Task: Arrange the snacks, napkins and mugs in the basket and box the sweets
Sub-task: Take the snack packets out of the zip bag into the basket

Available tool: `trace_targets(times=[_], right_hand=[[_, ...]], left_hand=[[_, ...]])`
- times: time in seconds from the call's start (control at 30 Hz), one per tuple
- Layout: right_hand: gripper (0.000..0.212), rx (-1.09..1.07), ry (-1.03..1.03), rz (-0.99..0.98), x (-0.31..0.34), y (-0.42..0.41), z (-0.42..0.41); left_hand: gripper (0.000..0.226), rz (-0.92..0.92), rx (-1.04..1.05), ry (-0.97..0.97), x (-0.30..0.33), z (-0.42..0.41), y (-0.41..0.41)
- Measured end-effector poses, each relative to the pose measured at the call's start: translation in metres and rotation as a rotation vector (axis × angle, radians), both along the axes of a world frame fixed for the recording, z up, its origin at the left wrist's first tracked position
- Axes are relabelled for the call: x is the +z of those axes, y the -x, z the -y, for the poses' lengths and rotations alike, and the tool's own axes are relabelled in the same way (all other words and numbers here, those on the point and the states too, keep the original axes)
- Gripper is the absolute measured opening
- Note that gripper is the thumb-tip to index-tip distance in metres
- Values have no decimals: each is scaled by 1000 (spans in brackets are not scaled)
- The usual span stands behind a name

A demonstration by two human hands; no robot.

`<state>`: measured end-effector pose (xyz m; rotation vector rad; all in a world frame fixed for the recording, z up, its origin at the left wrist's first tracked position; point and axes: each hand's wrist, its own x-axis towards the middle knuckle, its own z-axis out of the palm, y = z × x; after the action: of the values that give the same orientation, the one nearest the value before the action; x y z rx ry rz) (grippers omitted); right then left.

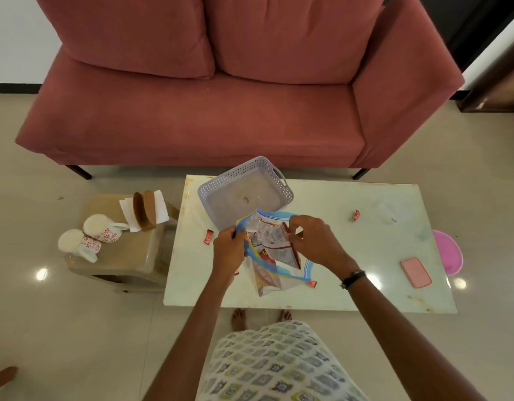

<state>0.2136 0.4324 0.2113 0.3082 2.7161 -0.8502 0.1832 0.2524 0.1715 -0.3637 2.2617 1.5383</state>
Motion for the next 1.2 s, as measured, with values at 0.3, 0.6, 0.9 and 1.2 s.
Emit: trace_targets(times=[0.3,0.6,0.9,1.2], right_hand=[[12,33,-69,-240,31,61,-28],[11,152,112,-650,23,170,-58],[10,83,404,-786,-11,262,-85],[8,527,-68,-316,-173,318,-94]], left_hand=[[44,78,154,-92,-13,-15,63],[41,116,304,-132,-33,-5,120],[36,149,419,-121,-55,8,178],[40,145,370,-68,-105,8,191]])
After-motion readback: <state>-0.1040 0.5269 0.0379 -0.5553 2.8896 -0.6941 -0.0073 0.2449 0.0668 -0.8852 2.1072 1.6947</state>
